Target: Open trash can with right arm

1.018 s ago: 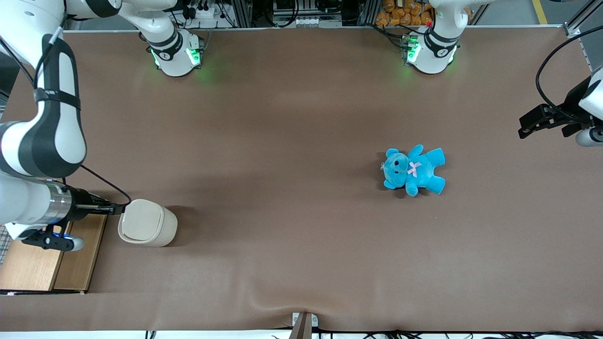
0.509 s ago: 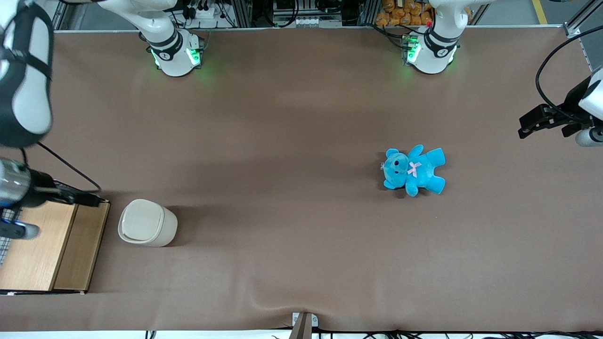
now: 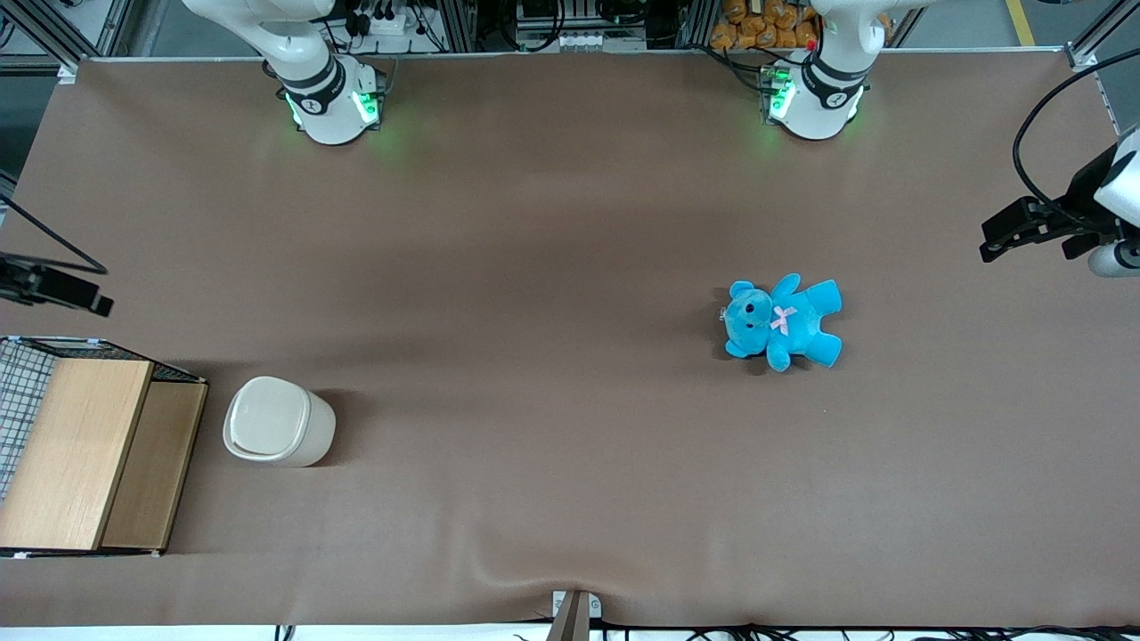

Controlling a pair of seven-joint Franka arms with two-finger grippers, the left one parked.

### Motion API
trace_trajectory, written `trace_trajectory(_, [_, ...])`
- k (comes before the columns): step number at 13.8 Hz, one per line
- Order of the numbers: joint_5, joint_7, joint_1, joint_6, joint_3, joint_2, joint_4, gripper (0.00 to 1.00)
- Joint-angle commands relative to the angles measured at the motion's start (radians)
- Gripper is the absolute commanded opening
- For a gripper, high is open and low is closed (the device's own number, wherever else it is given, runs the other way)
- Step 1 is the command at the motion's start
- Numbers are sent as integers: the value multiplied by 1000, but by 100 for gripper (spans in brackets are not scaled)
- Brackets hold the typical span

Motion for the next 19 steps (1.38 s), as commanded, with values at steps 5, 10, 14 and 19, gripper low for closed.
trace_trajectory(5, [1, -9, -10, 21, 10, -247, -276, 100])
trace_trajectory(10, [-10, -12, -21, 20, 9, -299, -333, 100])
trace_trajectory(14, [-21, -2, -15, 15, 11, -298, -317, 100])
trace_trajectory(19, [-25, -15, -21, -45, 8, -276, -281, 100])
